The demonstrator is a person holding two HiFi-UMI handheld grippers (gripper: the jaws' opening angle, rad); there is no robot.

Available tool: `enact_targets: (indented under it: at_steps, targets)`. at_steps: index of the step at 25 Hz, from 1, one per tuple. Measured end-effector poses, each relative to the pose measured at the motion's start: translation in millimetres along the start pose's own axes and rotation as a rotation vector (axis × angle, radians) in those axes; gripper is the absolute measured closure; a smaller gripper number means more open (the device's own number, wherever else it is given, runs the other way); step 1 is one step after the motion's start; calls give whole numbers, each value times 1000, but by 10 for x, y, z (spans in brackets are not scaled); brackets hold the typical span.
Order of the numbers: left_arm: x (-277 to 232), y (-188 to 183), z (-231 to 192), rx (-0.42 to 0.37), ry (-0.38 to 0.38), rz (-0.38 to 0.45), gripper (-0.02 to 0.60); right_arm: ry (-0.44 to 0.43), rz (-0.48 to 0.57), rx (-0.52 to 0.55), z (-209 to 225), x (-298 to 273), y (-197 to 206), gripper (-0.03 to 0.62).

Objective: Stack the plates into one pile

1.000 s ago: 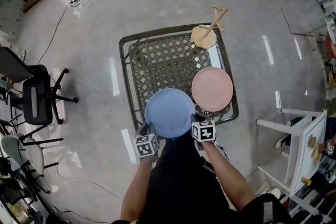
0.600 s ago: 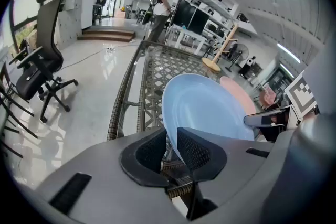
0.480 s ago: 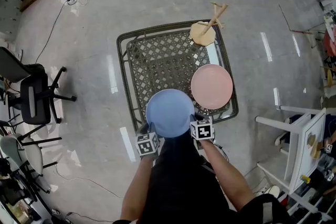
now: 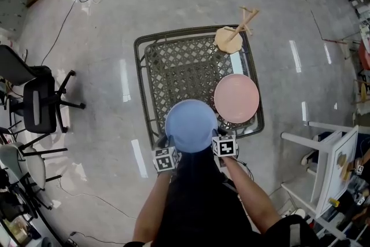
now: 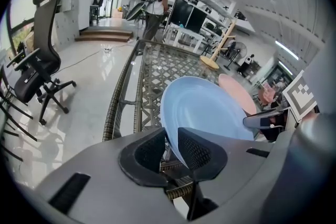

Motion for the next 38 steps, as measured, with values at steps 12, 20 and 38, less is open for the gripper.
enact_targets:
  at_steps: [12,20,38]
  targets:
    - [240,-181,-30,16,-13,69,474,3,66,21,-36,179,-98,511]
    - [634,-534,131,-5,19,202,549,-13,212,-4,-96,652,-350,583]
    - [1072,-1516,1337,-216,243,356,566,-13,498,-141,268,1846,-787,585]
Point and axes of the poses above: the fingertips, and each gripper's own axes: x backward along the fingers, z to its right, y out of its underside, the point moved 4 cm from there along x, backward along the fingers
